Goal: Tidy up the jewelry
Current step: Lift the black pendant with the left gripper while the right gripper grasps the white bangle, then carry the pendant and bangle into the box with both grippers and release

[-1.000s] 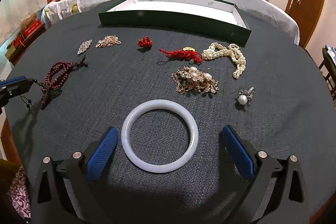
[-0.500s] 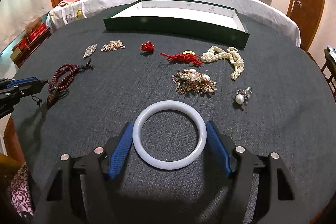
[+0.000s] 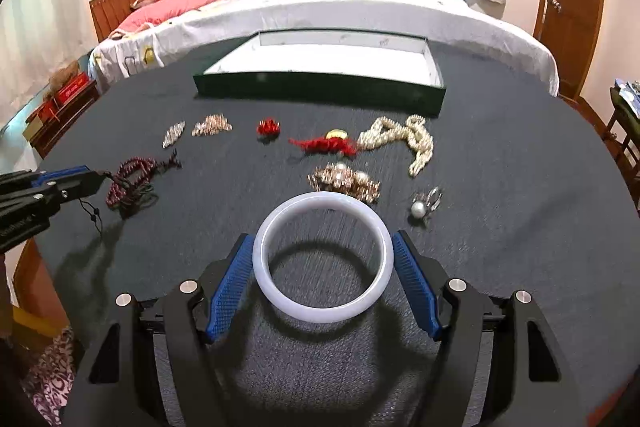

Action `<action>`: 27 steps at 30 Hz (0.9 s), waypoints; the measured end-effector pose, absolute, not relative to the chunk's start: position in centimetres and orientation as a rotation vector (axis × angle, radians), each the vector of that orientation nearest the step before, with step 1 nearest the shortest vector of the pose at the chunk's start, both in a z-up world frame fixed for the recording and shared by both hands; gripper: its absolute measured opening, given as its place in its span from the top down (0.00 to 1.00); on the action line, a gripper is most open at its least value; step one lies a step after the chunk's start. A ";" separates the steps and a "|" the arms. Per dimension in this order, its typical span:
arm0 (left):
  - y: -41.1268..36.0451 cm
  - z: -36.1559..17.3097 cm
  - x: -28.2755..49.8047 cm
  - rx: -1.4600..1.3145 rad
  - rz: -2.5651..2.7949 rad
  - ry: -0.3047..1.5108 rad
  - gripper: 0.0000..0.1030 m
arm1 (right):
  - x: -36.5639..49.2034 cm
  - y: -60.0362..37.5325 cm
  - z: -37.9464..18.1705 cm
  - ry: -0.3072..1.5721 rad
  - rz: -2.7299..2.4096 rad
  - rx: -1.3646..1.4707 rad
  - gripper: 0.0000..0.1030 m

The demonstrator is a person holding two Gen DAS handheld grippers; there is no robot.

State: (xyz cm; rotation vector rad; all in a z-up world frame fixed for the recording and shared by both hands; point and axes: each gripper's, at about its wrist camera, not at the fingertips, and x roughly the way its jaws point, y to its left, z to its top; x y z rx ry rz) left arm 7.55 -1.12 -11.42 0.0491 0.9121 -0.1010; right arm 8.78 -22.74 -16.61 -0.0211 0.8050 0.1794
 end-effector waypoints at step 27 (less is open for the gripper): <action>-4.6 -5.5 20.8 0.046 -0.131 0.682 0.83 | 21.1 -26.1 -10.0 0.618 0.117 0.025 0.33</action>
